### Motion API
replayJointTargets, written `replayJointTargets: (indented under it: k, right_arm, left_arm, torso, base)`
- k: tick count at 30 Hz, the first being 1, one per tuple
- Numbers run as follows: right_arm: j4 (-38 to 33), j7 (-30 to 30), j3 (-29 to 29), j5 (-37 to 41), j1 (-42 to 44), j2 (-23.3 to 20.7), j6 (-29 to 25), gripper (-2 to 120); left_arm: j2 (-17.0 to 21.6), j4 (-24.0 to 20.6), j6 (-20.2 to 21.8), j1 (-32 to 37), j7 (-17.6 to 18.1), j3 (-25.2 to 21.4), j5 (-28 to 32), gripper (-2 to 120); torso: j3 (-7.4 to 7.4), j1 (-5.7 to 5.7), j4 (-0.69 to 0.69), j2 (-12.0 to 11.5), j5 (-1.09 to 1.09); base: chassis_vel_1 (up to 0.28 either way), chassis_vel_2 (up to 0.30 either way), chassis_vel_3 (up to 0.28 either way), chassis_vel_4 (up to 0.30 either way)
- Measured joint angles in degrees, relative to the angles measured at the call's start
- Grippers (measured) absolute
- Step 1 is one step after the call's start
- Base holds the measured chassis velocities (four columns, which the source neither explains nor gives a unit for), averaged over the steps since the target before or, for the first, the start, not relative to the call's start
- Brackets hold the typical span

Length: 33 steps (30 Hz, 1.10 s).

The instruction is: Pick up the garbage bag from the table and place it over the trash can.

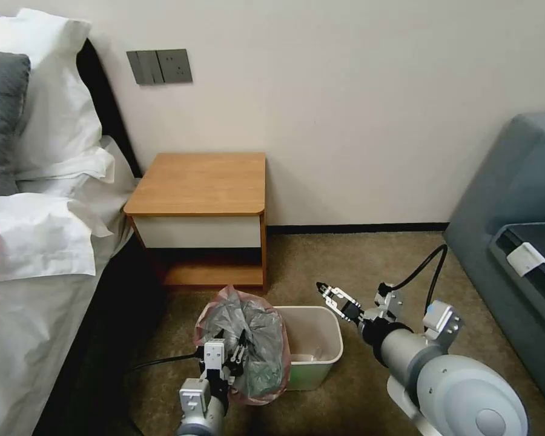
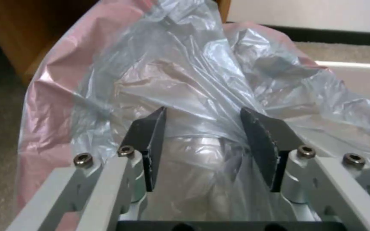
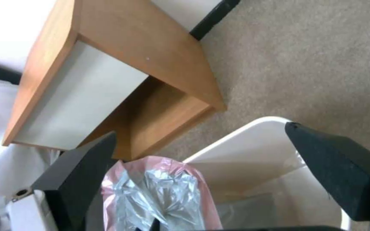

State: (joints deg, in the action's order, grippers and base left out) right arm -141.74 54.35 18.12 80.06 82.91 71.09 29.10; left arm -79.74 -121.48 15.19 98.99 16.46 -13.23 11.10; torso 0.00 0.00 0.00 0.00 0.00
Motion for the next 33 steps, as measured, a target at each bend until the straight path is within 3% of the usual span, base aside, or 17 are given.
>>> replayJointTargets:
  k: [10,15,21,25,27,33]
  right_arm:
    - [0.81,-0.17,0.01,-1.07,0.32,0.3,0.0,100]
    - [1.37,-0.39,-0.28,-2.24,0.4,0.58,-0.01,100]
    - [1.46,-0.89,-0.59,-3.77,0.78,0.84,-0.03,100]
    - [1.46,-1.11,-0.6,-4.19,0.85,0.93,-0.05,100]
    - [1.29,-1.34,-0.59,-4.32,0.72,0.9,-0.06,100]
    - [0.26,-3.42,-1.5,-4.37,0.23,0.33,1.67,100]
  left_arm:
    - [-0.03,1.75,1.93,-2.69,1.98,0.57,1.8,39]
    - [-0.1,3.02,2.87,-3.98,2.55,0.66,2.97,28]
    - [-0.22,3.63,3.59,-4.79,3.11,0.87,4.73,26]
    - [-0.35,3.86,3.48,-4.98,3.22,0.97,5.25,16]
    - [-0.35,4.1,2.19,-4.92,3.2,1.11,5.55,9]
    - [-0.24,4.15,-4.05,-3.71,2.75,0.77,5.98,9]
  torso:
    - [0.0,0.0,0.0,0.0,0.0]
    - [0.0,0.0,0.0,0.0,0.0]
    - [0.0,0.0,0.0,0.0,0.0]
    - [0.0,0.0,0.0,0.0,0.0]
    - [0.0,0.0,0.0,0.0,-0.01]
    - [0.0,0.0,0.0,0.0,-0.01]
  base:
    - [0.0,0.0,0.0,0.0]
    - [0.0,0.0,0.0,0.0]
    - [0.0,0.0,0.0,0.0]
    - [0.0,0.0,0.0,0.0]
    - [0.0,0.0,0.0,0.0]
    - [0.0,0.0,0.0,0.0]
